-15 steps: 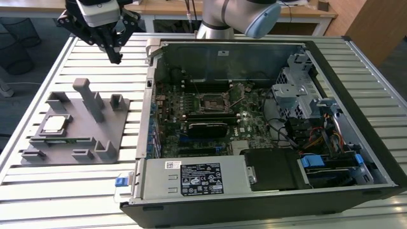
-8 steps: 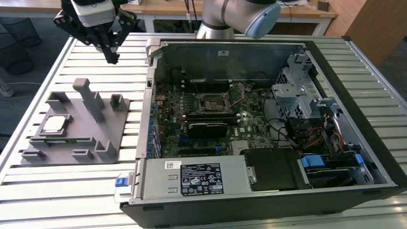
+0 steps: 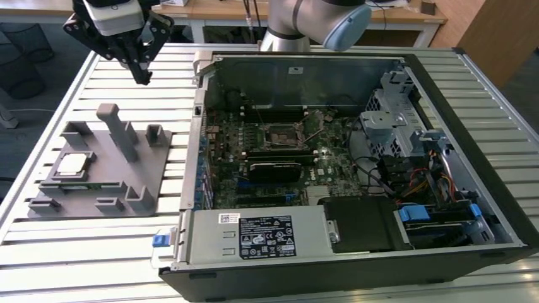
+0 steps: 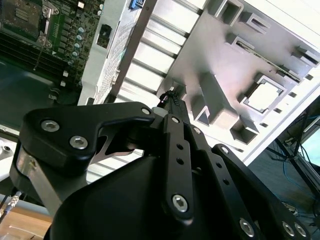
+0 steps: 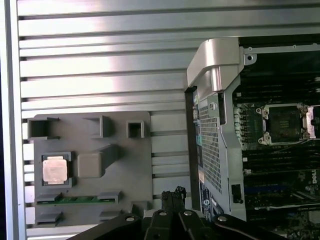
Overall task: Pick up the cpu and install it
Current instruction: 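Reach for the cpu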
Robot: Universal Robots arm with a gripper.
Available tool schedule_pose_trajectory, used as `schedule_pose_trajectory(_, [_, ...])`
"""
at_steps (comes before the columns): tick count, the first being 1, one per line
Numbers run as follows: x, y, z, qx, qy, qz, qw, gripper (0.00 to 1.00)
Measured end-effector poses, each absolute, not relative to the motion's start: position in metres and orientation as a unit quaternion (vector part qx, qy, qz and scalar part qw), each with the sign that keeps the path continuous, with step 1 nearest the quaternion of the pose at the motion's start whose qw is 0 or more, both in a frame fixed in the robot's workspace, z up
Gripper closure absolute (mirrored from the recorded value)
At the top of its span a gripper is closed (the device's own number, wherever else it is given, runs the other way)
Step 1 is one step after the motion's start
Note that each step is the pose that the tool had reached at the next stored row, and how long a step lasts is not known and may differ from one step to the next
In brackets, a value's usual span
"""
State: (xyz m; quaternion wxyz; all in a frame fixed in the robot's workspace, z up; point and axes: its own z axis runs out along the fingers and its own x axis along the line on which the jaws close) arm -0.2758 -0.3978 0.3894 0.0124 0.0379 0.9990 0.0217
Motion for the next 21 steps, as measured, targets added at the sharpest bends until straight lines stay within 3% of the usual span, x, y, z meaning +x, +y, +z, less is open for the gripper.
schedule_pose_trajectory(21, [-0.299,-0.398,0.389,0.038,0.999,0.022,0.012,0.89])
